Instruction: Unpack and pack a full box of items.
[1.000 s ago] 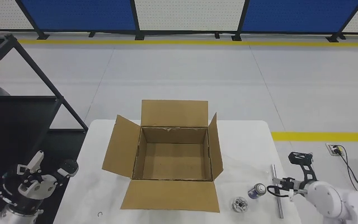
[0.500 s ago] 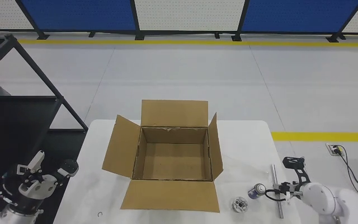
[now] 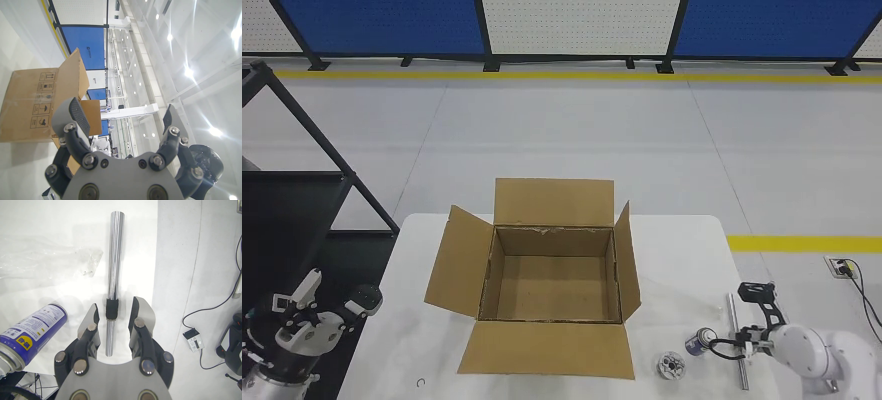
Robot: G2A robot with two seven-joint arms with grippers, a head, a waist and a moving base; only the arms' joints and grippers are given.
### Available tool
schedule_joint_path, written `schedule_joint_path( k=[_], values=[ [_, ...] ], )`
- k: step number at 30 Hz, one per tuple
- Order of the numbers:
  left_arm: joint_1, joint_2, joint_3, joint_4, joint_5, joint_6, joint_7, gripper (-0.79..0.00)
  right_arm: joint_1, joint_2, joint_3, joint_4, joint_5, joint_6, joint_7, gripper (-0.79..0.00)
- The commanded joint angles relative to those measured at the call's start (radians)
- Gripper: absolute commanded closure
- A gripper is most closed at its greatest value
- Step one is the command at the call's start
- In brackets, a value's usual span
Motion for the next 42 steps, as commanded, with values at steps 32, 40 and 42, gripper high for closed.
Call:
schedule_joint_path(
  k=[32,40,42],
  values=[
    [0.0,0.0,0.0,0.0,0.0,0.0,0.0,-0.785,0.043,0.016,-0.036,0.078,0.029,-0.004,-0.017,0.0],
    [0.0,0.0,0.0,0.0,0.0,0.0,0.0,-0.785,-0.04,0.037,0.105,-0.141,0.087,-0.015,-0.013,0.0],
    [0.0,0.0,0.0,0.0,0.0,0.0,0.0,-0.785,-0.075,0.042,0.155,-0.236,0.118,-0.03,-0.001,0.0]
  ],
)
